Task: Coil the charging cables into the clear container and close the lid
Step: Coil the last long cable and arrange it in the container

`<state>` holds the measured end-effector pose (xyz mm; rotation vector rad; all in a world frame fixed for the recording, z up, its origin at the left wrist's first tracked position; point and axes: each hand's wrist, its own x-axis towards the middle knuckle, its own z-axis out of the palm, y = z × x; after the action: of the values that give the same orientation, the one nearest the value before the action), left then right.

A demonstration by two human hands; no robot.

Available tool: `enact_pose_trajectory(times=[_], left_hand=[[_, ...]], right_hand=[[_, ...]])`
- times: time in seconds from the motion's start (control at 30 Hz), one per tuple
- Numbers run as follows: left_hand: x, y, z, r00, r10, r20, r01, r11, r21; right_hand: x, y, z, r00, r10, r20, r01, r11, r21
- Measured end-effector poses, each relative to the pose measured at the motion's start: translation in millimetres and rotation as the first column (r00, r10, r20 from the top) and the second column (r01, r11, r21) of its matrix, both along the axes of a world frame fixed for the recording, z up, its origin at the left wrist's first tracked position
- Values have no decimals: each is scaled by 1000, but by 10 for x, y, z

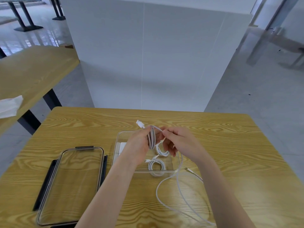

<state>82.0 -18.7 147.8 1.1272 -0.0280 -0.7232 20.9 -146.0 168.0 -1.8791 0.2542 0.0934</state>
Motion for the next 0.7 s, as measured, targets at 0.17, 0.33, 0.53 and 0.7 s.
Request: enact_pose_trajectory(times=[0.17, 0.33, 0.53, 0.7], left_hand=[[29, -35, 24, 974, 7, -225, -47, 984, -173], [42, 4, 102, 961, -21, -275, -63, 954, -292], [72, 165, 300, 973, -120, -195, 36, 922, -384], [1, 233, 345, 987, -159, 8, 157, 963, -219]], right_hand=[[-45, 65, -97, 977, 180, -113, -166, 978, 128], [-74, 75, -324, 910, 367, -191, -341, 927, 158], [-53, -105, -782, 915, 314, -254, -287, 948, 140], [23, -245, -928, 936, 91, -339, -25, 981, 195]])
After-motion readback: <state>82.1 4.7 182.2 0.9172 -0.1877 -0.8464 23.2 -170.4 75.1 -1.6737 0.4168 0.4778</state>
